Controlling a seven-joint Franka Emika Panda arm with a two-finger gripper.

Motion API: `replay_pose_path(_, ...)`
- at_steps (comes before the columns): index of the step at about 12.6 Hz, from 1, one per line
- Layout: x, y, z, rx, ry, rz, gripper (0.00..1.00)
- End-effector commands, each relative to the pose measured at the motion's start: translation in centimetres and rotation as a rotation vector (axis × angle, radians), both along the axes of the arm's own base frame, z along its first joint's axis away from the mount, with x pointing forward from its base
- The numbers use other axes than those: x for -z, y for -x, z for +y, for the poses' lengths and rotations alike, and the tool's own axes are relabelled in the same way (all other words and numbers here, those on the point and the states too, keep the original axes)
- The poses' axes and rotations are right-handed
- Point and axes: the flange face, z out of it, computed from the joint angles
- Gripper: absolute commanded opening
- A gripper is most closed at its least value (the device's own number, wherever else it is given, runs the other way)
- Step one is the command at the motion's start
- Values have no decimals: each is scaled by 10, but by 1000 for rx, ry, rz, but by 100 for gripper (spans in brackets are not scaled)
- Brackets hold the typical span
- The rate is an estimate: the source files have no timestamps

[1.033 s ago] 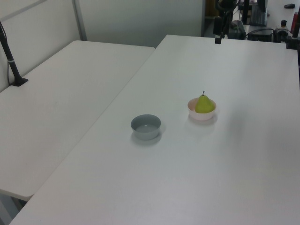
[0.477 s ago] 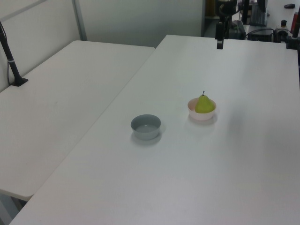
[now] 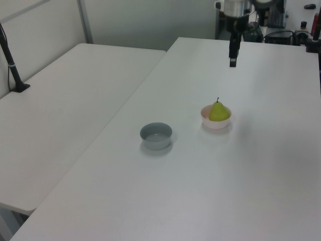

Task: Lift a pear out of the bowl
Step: 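Move the open gripper toward the pink bowl holding the green pear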

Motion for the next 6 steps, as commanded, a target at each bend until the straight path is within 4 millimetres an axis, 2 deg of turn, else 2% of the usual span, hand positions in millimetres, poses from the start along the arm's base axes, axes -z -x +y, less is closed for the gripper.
replay_pose_path(1,40,-11,15,-105,2,10,100)
replay_pose_path(4,64,-13,17,-156,2,21,100)
replay_pose_path(6,82,-10,30,-204,5,16,100)
